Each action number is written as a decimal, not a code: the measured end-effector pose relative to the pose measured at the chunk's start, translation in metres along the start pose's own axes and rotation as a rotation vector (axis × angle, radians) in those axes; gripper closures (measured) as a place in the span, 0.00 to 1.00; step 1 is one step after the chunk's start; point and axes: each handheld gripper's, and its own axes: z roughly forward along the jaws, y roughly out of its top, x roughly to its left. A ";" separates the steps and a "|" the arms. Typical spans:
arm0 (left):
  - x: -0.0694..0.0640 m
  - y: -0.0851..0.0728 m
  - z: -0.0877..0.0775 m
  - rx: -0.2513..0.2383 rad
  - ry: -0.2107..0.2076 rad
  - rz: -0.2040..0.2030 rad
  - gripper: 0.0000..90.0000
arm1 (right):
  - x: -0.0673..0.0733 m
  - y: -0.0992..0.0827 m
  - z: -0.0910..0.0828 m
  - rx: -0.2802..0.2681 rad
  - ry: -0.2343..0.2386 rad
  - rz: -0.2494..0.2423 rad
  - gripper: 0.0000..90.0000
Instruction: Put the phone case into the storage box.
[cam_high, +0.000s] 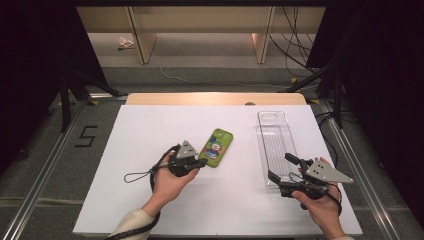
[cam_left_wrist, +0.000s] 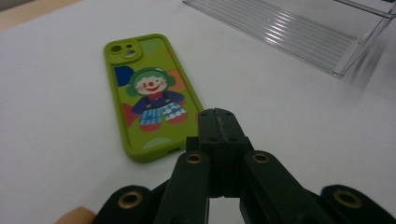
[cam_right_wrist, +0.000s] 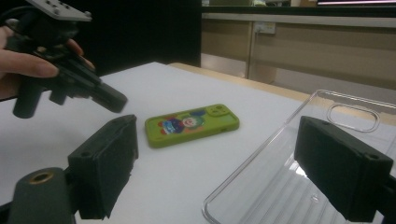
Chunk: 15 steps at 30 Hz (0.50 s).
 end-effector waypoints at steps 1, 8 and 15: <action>-0.002 0.003 0.007 0.016 -0.004 0.012 1.00 | 0.000 0.000 0.000 0.000 0.000 -0.001 0.16; -0.007 0.015 0.047 0.103 -0.011 0.035 1.00 | -0.001 0.000 -0.001 0.000 0.002 0.003 0.16; -0.011 0.017 0.071 0.156 0.004 0.038 1.00 | -0.002 0.000 -0.001 -0.004 0.002 0.004 0.16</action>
